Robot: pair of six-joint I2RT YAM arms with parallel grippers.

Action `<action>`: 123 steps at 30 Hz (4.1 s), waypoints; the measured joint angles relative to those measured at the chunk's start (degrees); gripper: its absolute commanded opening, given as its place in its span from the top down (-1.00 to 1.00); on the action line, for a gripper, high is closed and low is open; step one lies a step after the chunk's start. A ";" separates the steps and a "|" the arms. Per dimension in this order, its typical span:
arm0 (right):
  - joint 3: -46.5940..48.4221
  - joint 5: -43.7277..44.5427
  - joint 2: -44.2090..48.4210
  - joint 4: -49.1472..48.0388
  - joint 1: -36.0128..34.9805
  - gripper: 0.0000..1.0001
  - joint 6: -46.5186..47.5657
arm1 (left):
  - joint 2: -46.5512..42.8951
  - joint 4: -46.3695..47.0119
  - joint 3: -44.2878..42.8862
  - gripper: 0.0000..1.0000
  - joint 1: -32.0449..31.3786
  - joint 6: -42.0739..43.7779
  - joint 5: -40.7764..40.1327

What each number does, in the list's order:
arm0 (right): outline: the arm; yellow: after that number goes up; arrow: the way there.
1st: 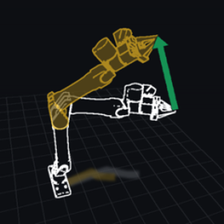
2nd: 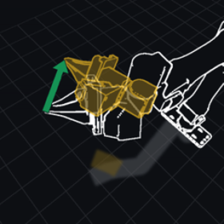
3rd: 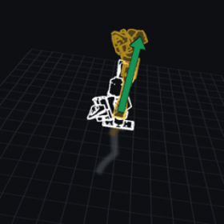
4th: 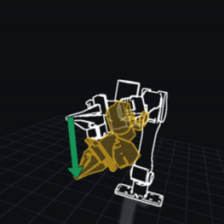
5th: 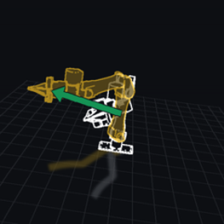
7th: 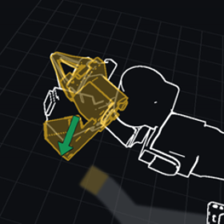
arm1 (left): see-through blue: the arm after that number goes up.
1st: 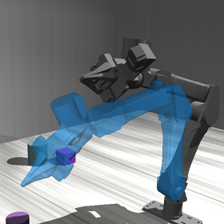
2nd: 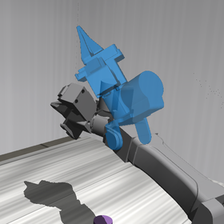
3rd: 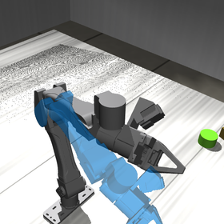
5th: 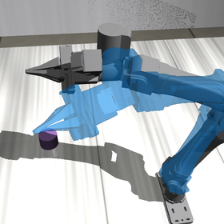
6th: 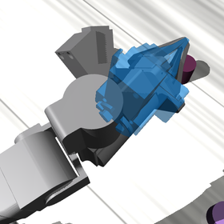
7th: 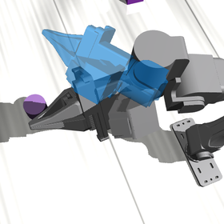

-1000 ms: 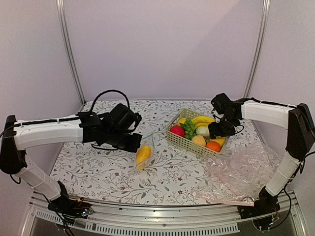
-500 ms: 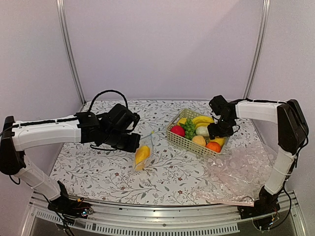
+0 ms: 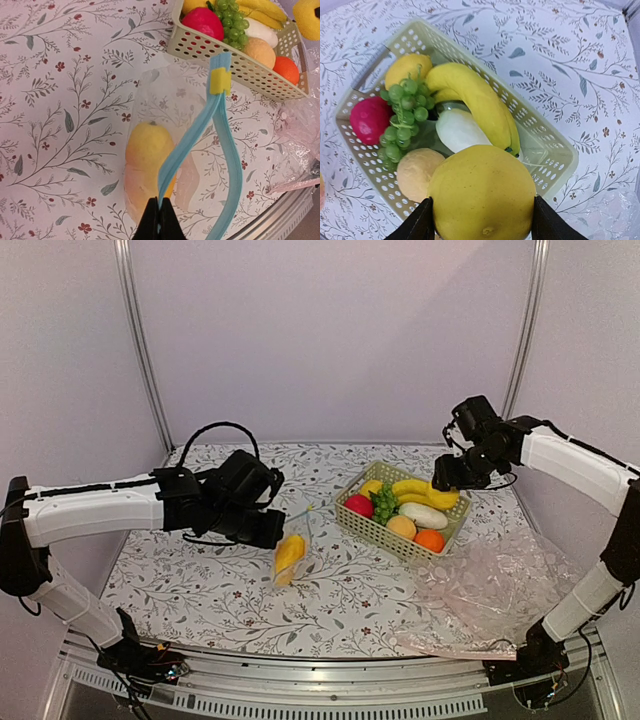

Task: Place the food in the zip-top bag and seal the zipper
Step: Pick up the fake fruit from the bin, then place the fake fruit in the zipper food storage bag.

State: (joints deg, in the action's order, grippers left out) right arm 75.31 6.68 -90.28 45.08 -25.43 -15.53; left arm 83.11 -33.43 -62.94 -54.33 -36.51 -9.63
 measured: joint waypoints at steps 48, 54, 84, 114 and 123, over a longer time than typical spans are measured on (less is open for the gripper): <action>-12.48 -22.36 0.68 -40.74 -29.33 -0.10 -20.72 | 5.16 14.82 2.99 1.00 1.66 -3.26 13.88; -12.48 -19.10 -1.53 -41.24 -29.40 -0.08 -21.40 | 5.16 14.78 3.23 1.00 2.34 -3.61 13.81; -8.76 11.67 -7.23 -36.41 -35.17 -0.04 -19.19 | 5.14 25.90 6.27 1.00 2.58 -6.91 21.70; -9.29 10.21 -3.28 -37.81 -35.80 -0.67 -17.16 | 1.42 26.23 8.59 1.00 3.80 -9.44 17.90; -10.23 7.63 6.23 -32.37 -35.58 -0.65 -17.79 | 1.42 25.75 8.59 1.00 3.87 -9.40 17.92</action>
State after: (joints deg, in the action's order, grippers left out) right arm 65.08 14.31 -84.05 12.71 -61.01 -33.32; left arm 84.53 -7.68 -54.35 -50.46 -45.91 8.29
